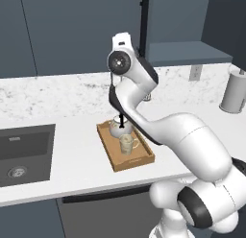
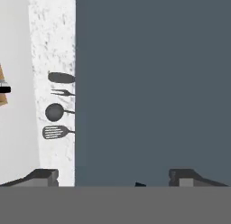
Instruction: Pick the kettle from the counter and place it on the tray. Then pick the mug from the cabinet and place it on the tray. Then close the cabinet doors.
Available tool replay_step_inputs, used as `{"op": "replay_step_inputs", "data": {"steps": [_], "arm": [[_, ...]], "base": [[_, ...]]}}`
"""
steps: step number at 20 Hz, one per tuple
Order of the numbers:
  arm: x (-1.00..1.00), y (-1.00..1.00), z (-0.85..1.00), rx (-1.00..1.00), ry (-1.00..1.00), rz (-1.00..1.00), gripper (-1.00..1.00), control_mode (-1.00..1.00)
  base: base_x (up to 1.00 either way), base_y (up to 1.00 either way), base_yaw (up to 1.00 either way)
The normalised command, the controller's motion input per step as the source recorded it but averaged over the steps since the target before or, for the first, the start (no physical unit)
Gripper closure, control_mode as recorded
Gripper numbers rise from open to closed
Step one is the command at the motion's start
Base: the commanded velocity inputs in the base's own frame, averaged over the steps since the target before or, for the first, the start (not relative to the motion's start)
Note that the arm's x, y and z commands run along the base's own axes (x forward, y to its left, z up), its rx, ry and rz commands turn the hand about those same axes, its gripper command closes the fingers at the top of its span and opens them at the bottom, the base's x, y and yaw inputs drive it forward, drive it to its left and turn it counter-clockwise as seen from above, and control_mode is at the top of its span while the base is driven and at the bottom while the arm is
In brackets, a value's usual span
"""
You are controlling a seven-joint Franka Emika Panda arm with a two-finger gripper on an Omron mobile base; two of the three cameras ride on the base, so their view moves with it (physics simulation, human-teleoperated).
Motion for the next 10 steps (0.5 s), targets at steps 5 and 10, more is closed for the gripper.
{"op": "replay_step_inputs", "data": {"steps": [5, 10], "arm": [[-0.93, -0.02, 0.0, -0.07, -0.01, 0.09, -1.0, -1.0], [-0.77, 0.0, 0.0, -0.03, 0.01, 0.0, -1.0, -1.0]], "base": [[0.0, 0.0, 0.0], [0.0, 0.0, 0.0]]}}
